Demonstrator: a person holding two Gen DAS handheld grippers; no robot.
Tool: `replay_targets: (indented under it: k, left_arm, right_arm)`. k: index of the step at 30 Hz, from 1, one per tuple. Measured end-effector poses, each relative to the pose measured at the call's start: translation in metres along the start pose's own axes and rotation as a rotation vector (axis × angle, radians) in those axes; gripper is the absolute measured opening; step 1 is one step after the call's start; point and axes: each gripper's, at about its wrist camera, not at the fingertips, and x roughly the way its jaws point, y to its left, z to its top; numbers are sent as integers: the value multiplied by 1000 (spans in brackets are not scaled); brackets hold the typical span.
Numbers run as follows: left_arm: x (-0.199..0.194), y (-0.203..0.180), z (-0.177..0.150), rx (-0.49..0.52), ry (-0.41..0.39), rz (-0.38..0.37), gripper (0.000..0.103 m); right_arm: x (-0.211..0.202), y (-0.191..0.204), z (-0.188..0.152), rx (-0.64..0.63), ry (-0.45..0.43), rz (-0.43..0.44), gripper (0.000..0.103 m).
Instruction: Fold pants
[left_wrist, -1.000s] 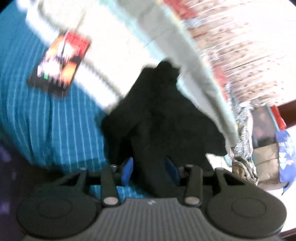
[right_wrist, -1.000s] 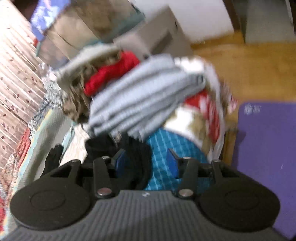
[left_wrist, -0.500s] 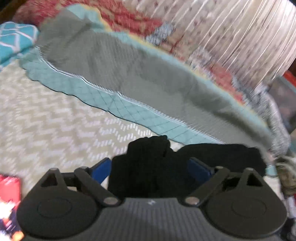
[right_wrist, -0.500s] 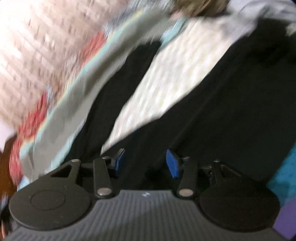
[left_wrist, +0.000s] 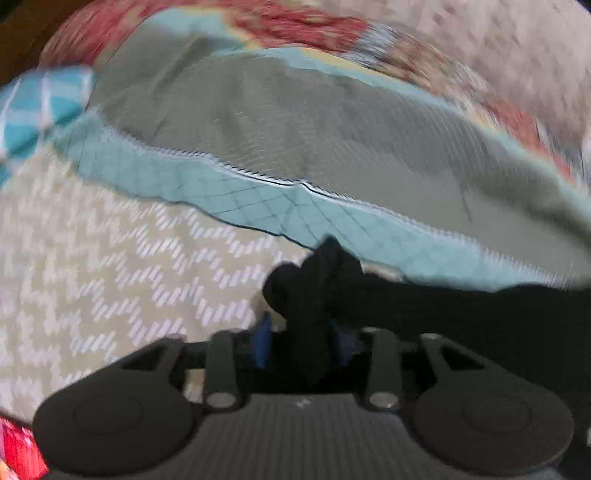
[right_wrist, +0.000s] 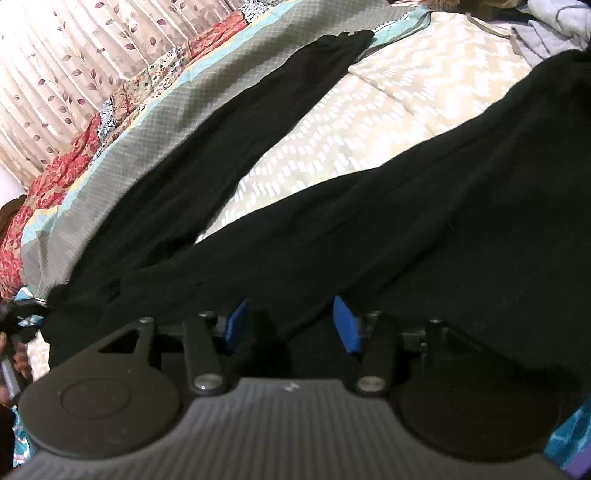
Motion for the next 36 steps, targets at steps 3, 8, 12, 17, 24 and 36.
replay_targets:
  k: [3,8,12,17,24,36]
  left_arm:
    - [-10,-6,-6,8,-12,21,66]
    - [-28,20,10,-77,-43,-43,84]
    - [-32,38,26,-119,-110,-31,95]
    - [-16,39,30,-180,-66,-57,95]
    - [-5,2,27,25,-84,-28,95]
    - [-5,-55,-7,386,-143,-19,11]
  right_arm:
    - [-2,6,0,-35,9,-9,61]
    - [-15,3,26,36,-1,51,61]
    - [-24,4,66,46,-70,36,61]
    - [-22,11,85,88,-101,41,61]
    - [1,33,119,36,-66,33,60]
    - [145,53,307,138,-43,-154,61]
